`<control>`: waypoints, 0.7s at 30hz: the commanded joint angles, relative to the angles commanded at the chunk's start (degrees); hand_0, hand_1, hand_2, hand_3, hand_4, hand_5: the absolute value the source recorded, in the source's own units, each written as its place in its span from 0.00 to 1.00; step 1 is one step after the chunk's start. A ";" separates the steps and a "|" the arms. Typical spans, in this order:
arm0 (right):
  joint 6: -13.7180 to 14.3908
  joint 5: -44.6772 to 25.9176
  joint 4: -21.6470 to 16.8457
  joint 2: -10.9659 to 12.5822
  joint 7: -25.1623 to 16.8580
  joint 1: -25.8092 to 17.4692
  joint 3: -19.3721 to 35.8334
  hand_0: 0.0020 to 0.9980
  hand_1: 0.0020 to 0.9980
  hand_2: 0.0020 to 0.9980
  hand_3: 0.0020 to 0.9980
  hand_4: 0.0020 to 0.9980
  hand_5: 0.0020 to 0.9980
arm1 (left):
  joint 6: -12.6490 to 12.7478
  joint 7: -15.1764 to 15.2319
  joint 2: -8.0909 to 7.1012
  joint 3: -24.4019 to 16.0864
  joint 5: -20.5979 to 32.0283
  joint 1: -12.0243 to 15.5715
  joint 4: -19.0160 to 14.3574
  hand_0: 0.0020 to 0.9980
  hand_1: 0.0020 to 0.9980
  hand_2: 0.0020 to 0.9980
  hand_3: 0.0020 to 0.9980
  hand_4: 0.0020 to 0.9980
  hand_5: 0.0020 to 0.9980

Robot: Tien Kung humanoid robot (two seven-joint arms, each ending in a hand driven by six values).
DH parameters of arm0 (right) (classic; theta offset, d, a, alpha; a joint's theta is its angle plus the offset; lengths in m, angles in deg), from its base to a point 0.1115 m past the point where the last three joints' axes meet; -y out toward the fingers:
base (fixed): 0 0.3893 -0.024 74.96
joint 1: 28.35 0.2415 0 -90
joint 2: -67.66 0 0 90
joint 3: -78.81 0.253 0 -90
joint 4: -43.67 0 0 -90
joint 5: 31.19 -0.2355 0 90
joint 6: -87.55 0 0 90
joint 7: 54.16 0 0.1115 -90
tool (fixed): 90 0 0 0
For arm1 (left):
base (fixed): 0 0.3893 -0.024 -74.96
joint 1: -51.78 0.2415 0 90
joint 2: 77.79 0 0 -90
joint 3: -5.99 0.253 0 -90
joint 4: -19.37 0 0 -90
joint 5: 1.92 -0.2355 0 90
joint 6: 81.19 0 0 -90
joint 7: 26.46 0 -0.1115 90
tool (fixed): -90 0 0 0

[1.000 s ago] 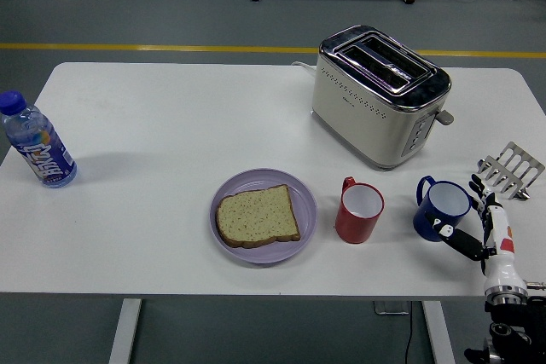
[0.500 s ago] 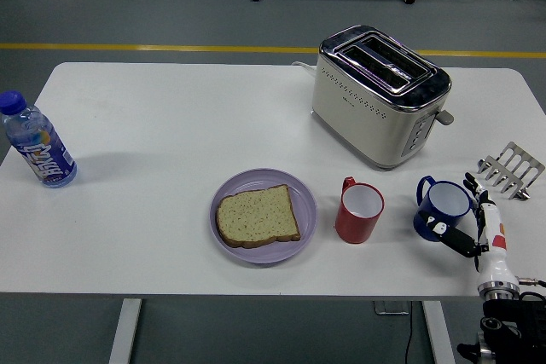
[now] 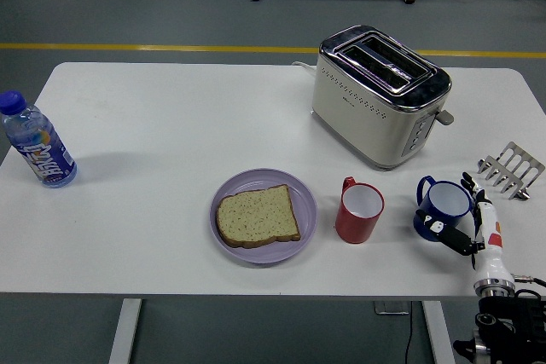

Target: Pick up the cup,pour liquid into bread,place the cup on the desk

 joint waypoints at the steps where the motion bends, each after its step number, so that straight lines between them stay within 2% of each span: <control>1: 0.03 -0.06 0.16 -0.02 -0.03 0.10 -0.06 0.95 0.84 0.92 0.94 1.00 0.11 | 0.01 -0.04 0.00 -0.05 -0.07 -0.01 0.00 0.68 0.68 0.70 0.54 0.25 1.00; 21: 0.54 -1.52 1.78 -0.13 -0.96 0.73 -1.05 0.93 0.81 0.91 0.90 1.00 0.10 | 0.05 -0.76 0.00 -1.34 -2.13 0.32 -0.02 0.68 0.68 0.70 0.54 0.25 1.00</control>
